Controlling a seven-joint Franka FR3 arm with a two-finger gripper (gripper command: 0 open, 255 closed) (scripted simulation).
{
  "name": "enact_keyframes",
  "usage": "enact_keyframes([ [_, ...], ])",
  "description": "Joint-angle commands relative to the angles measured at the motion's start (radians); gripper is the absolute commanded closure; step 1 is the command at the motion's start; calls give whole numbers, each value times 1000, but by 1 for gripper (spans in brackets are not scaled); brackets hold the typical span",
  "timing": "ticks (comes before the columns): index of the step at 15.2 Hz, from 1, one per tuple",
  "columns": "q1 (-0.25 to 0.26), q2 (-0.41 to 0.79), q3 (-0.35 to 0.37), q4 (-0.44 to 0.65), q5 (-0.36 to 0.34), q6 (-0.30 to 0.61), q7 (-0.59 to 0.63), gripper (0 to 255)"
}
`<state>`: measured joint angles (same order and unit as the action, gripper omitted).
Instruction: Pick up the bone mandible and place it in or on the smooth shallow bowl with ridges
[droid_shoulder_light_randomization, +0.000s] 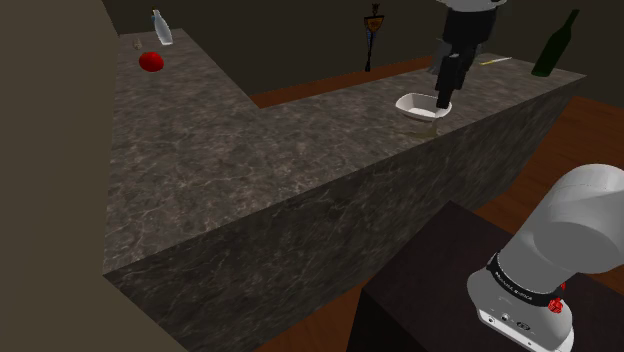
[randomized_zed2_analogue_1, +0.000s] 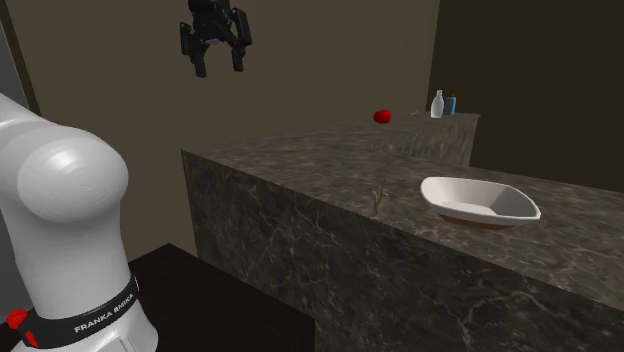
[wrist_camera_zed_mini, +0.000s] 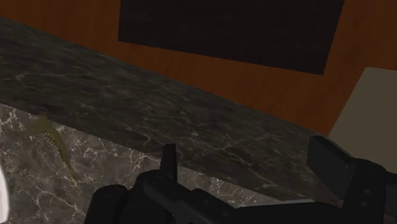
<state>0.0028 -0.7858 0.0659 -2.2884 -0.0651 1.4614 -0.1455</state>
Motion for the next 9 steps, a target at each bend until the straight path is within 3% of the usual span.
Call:
enact_keyframes([
  [1,0,0,0,0,0,0,0,0],
  [9,-30,111,-176,-68,-76,185,-195,0],
])
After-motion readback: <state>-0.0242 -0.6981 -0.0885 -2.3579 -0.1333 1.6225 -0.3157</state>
